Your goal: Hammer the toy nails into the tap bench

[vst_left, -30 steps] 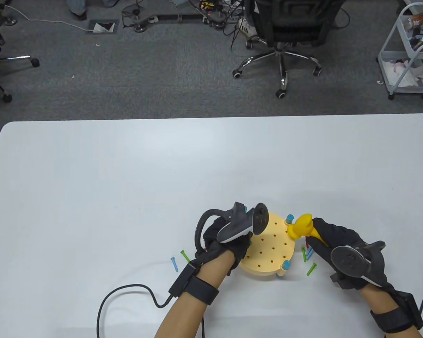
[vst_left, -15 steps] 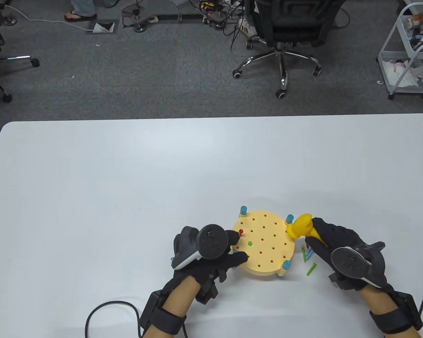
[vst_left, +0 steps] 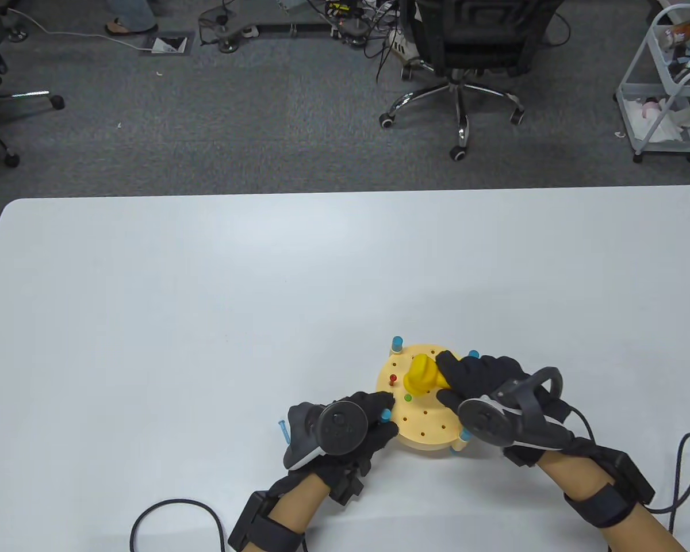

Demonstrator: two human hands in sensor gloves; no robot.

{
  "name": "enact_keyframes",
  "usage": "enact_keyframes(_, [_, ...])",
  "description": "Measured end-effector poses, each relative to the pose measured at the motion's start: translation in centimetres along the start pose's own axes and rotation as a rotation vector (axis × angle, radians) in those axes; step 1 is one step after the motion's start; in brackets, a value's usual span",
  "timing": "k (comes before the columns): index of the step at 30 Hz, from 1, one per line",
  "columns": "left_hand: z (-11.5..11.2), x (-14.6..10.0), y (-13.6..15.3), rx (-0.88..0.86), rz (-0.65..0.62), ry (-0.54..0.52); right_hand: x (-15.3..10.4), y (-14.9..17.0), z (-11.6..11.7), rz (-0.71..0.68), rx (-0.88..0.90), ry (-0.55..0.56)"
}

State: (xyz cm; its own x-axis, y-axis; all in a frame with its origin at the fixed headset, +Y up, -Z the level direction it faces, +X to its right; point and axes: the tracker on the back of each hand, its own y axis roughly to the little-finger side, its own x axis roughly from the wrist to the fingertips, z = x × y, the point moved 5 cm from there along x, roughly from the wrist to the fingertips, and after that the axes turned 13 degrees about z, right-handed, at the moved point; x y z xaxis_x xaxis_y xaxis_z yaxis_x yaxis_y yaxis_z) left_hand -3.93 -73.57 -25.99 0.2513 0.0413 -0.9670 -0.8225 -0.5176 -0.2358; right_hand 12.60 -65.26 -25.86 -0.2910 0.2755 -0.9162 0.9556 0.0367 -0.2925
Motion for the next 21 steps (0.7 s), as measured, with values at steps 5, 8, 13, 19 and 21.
enact_keyframes(5, [-0.1, 0.0, 0.4, -0.047, -0.002, -0.003, 0.8, -2.7, 2.9, 0.001, -0.193, -0.085])
enact_keyframes(8, [-0.1, 0.0, 0.3, -0.042, -0.005, -0.007, 0.9, -2.8, 1.1, 0.011, -0.148, 0.012])
enact_keyframes(13, [-0.1, 0.1, 0.4, -0.046, -0.006, -0.006, 1.0, -3.3, 1.9, -0.019, -0.2, -0.055])
enact_keyframes(19, [-0.2, 0.1, 0.4, -0.044, -0.005, -0.006, 0.3, -2.9, 3.0, 0.056, -0.252, -0.088])
enact_keyframes(21, [-0.2, 0.1, 0.4, -0.049, -0.004, -0.005, 1.3, -3.2, 2.6, -0.008, -0.193, -0.114])
